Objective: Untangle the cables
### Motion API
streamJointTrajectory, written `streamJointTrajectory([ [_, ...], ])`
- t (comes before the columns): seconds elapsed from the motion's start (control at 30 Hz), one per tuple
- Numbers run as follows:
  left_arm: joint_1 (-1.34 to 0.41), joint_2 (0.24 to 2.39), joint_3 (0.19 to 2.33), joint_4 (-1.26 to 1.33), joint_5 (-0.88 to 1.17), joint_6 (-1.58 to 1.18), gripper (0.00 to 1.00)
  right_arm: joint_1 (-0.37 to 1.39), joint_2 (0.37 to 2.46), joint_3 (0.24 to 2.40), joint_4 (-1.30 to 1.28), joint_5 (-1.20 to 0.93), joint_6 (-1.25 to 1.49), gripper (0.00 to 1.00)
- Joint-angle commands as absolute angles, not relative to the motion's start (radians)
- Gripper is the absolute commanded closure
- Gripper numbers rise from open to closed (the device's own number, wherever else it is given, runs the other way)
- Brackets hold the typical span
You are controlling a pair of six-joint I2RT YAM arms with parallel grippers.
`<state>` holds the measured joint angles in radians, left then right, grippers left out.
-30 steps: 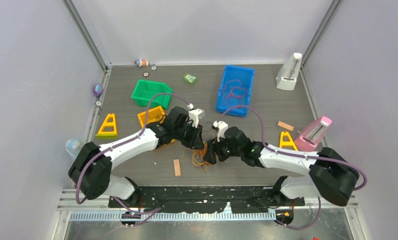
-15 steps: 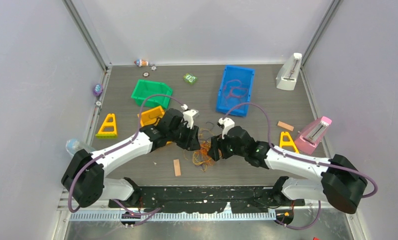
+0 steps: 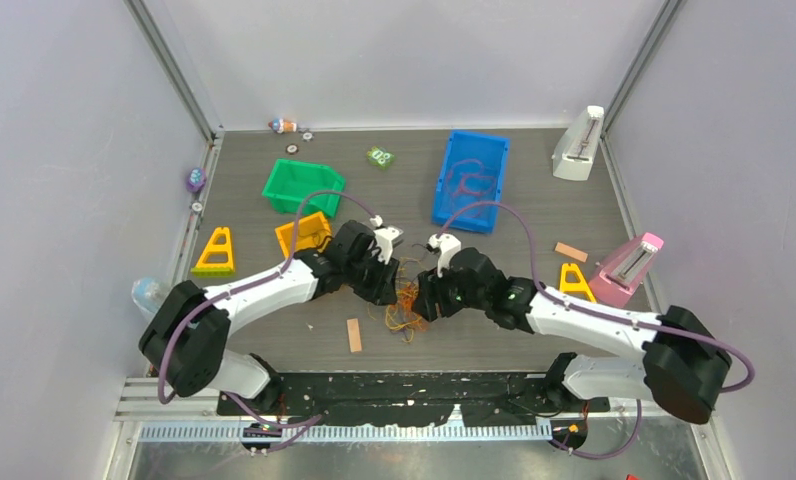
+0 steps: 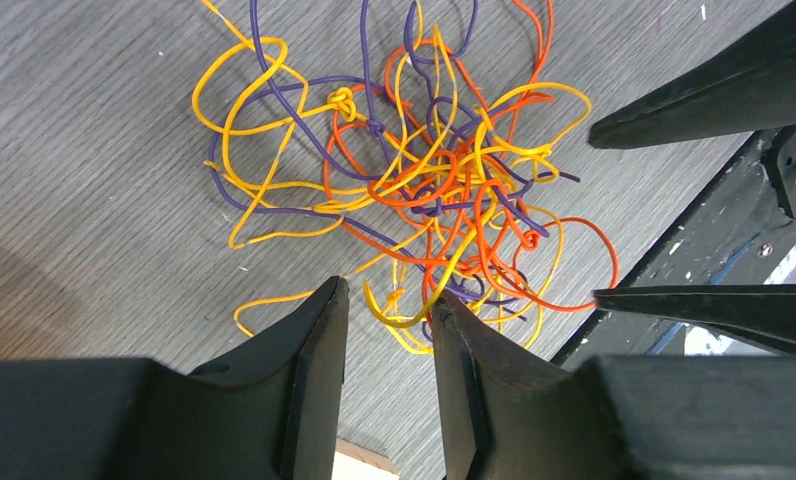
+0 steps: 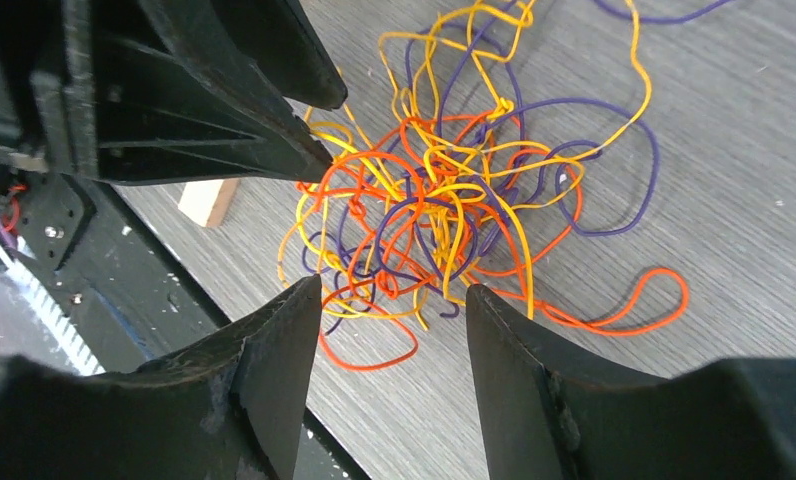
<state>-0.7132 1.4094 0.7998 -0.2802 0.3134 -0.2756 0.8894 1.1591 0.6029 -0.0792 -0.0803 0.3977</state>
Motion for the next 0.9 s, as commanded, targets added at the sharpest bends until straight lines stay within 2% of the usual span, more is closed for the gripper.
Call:
streamJointTrajectory([
  [0.0, -0.712, 1.441, 0.836, -0.218, 0.321, -0.246, 0.65, 0.903, 1.243, 0.651, -0.013, -0.093, 0.399, 0.39],
  [0.1, -0.712, 1.457, 0.834, -0.171, 0.367, -0.255, 0.74, 0.906, 1.327, 0.661, 0.025, -0.092, 0.403, 0.39],
  [0.2, -0.713, 1.458, 0.809, -0.094, 0.417, -0.281, 0.92, 0.913, 1.392, 0.665, 0.074, -0.104, 0.411, 0.39],
  [0.23, -0.713, 1.455, 0.798, -0.073, 0.425, -0.288, 0.98, 0.917, 1.404, 0.669, 0.078, -0.097, 0.414, 0.41],
  [0.27, -0.712, 1.451, 0.788, -0.062, 0.418, -0.295, 1.00, 0.918, 1.422, 0.671, 0.080, -0.092, 0.420, 0.47],
  [0.3, -0.712, 1.443, 0.782, -0.059, 0.405, -0.297, 1.00, 0.919, 1.426, 0.670, 0.081, -0.081, 0.424, 0.51],
  [0.37, -0.713, 1.421, 0.776, -0.073, 0.367, -0.298, 1.00, 0.919, 1.412, 0.656, 0.079, -0.048, 0.439, 0.74],
  [0.43, -0.710, 1.394, 0.783, -0.123, 0.279, -0.301, 1.00, 0.919, 1.353, 0.623, 0.074, 0.016, 0.461, 0.85],
  [0.5, -0.695, 1.366, 0.787, -0.179, 0.215, -0.306, 1.00, 0.918, 1.272, 0.590, 0.048, 0.086, 0.469, 0.92],
  [0.7, -0.572, 1.276, 0.757, -0.225, 0.154, -0.384, 1.00, 0.868, 1.074, 0.561, -0.207, 0.252, 0.486, 0.95],
  [0.87, -0.478, 1.185, 0.744, -0.268, 0.071, -0.424, 1.00, 0.701, 0.966, 0.533, -0.422, 0.331, 0.587, 0.91],
])
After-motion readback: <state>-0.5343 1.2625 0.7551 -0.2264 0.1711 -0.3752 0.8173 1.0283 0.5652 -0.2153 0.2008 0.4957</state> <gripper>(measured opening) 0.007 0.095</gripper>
